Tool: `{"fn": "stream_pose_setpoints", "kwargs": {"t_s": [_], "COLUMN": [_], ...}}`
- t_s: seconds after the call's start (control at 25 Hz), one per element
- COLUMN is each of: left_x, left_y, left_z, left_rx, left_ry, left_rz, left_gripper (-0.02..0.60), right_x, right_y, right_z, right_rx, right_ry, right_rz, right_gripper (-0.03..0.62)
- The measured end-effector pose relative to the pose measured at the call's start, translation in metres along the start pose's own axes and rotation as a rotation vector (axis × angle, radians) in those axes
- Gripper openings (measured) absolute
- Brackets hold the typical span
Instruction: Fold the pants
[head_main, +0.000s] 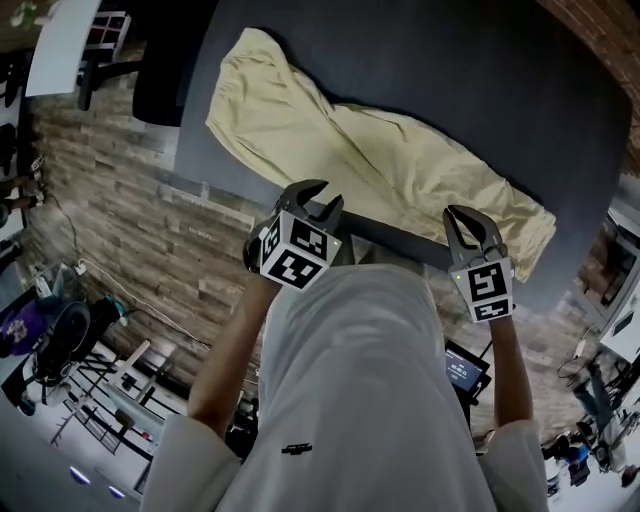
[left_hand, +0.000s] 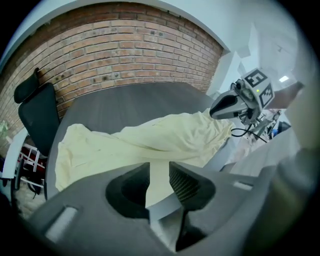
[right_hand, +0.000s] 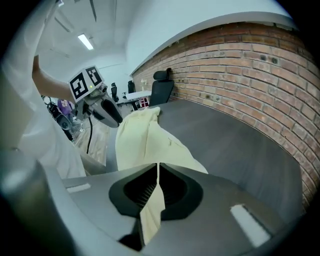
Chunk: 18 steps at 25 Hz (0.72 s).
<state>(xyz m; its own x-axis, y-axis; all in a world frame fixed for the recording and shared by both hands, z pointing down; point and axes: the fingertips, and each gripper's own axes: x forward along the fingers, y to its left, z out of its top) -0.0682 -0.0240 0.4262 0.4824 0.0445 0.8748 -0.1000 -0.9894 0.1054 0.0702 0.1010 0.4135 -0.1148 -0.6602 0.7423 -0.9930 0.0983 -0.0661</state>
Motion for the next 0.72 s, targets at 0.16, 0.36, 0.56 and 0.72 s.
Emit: {"fn": "stream_pose_setpoints", "kwargs": {"t_s": [0.16, 0.36, 0.56, 0.72], "left_x": [-0.013, -0.021, -0.024, -0.027], "left_y": [0.043, 0.096, 0.151, 0.201], "left_z": [-0.008, -0.019, -0.036, -0.047], "left_rx": [-0.027, -0.049, -0.077, -0.094], "left_ry": [-0.013, -0.026, -0.033, -0.042], "left_rz": [0.028, 0.039, 0.053, 0.080], "left_gripper": [0.126, 0.126, 0.126, 0.126], "right_x": [0.026, 0.066, 0.110, 0.147], "right_y": [0.010, 0.034, 0.061, 0.075], "right_z": [0.042, 0.106, 0.166, 0.204], "right_rx": [0.005, 0.016, 0.018, 0.034], "right_ry": [-0.016, -0.057, -0.092, -0.086], "right_rz": [0.010, 0.030, 0.039, 0.058], "right_gripper": [0.021, 0.021, 0.021, 0.032]}}
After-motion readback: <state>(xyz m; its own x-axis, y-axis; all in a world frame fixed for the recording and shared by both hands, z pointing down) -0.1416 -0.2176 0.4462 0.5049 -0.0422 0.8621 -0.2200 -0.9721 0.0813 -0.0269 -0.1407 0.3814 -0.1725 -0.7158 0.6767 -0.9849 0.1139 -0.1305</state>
